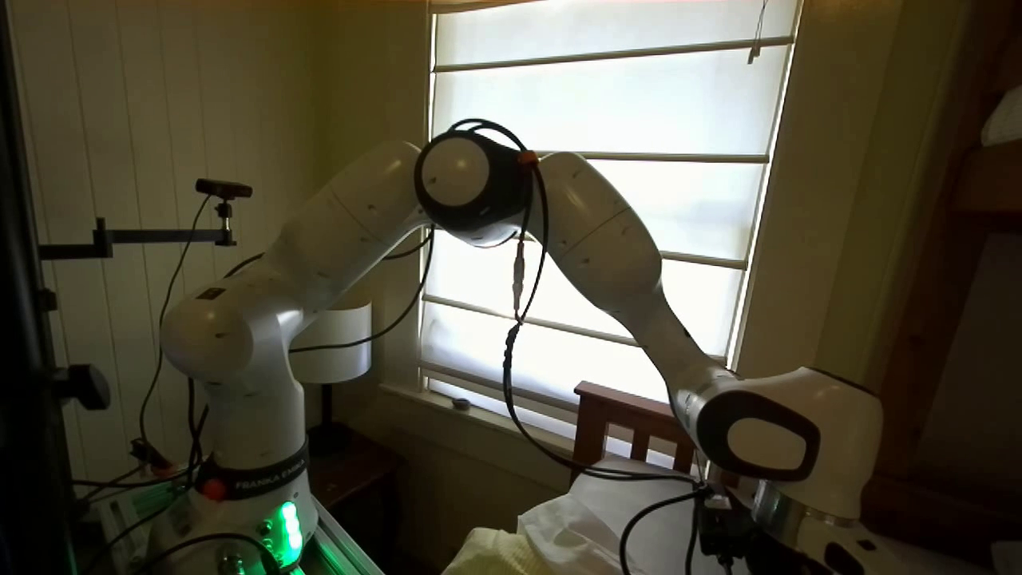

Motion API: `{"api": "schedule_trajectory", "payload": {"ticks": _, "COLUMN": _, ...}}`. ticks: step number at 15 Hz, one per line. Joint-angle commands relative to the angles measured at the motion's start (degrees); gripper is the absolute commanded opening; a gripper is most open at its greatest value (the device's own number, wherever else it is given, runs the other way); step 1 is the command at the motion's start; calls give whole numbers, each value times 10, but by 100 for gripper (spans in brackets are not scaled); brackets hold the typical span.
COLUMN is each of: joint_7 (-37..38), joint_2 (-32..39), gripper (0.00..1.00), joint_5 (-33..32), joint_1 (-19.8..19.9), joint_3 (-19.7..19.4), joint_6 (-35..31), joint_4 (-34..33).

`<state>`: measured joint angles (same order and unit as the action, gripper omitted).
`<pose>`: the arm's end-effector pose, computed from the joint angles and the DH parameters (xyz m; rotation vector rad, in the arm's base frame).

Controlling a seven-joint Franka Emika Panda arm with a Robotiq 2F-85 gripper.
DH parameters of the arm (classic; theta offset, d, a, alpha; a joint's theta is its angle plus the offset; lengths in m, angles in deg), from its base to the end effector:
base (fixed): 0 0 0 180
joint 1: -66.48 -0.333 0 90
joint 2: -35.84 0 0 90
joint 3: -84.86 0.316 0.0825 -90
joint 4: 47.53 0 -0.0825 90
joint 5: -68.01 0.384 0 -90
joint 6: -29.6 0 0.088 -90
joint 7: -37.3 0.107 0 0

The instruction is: Move the coat hanger to the top end of the bed

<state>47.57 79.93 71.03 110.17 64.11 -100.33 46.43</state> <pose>0.3165 -0.5972 0.1808 2.4110 -1.7522 -0.2703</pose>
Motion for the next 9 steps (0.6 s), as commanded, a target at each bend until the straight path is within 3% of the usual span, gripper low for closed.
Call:
{"api": "schedule_trajectory", "payload": {"ticks": 1, "joint_7": -6, "joint_2": -20, "gripper": 0, "joint_5": 0, "joint_1": -5, "joint_3": -6, "joint_6": -4, "joint_4": 22}}
{"api": "schedule_trajectory", "payload": {"ticks": 4, "joint_7": -8, "joint_2": -25, "gripper": 1, "joint_5": 2, "joint_1": -3, "joint_3": -7, "joint_6": -5, "joint_4": 22}}
{"api": "schedule_trajectory", "payload": {"ticks": 9, "joint_7": -100, "joint_2": -79, "gripper": 1, "joint_5": 8, "joint_1": 15, "joint_3": 18, "joint_6": -85, "joint_4": 40}}
